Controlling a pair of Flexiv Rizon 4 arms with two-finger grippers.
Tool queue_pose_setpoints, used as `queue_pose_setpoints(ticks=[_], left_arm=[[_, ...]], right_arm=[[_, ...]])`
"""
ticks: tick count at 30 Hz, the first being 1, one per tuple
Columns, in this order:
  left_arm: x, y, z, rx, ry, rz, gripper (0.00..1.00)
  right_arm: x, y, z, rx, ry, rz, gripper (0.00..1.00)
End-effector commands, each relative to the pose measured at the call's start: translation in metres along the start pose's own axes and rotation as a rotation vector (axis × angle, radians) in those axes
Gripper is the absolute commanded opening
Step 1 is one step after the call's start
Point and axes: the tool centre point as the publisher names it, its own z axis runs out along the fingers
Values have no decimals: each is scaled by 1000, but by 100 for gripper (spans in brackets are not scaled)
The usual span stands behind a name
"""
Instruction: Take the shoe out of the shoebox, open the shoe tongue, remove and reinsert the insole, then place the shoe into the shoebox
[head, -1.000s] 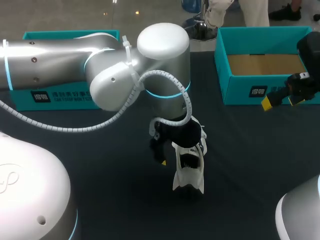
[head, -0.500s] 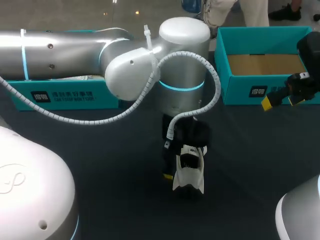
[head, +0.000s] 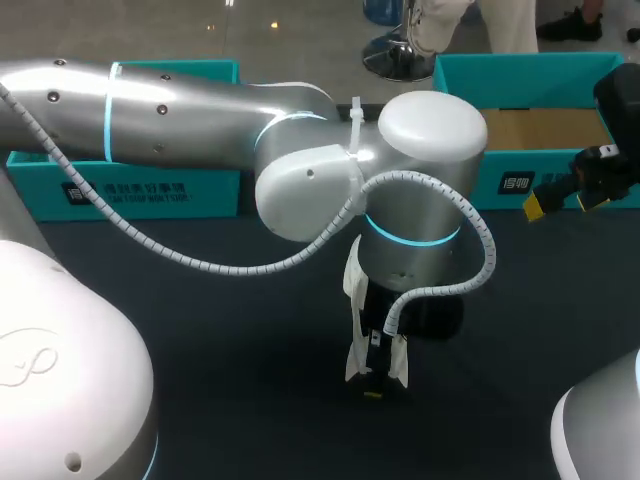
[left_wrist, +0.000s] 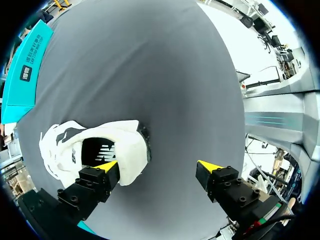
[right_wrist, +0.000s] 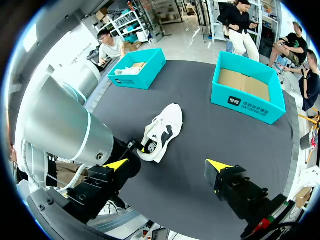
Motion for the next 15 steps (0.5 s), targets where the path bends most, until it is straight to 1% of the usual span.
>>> queue_pose_setpoints(ticks=[1,7,15], left_arm=[[-8,-4,7,1,-5,-31,100],[-17,-2,10,13,-17,-35,100],[-21,-5,22,1,-20,-35,100]], right_arm=[[0,5,1,9,0,1,100],[0,5,1,9,0,1,100],[0,5,1,9,0,1,100]])
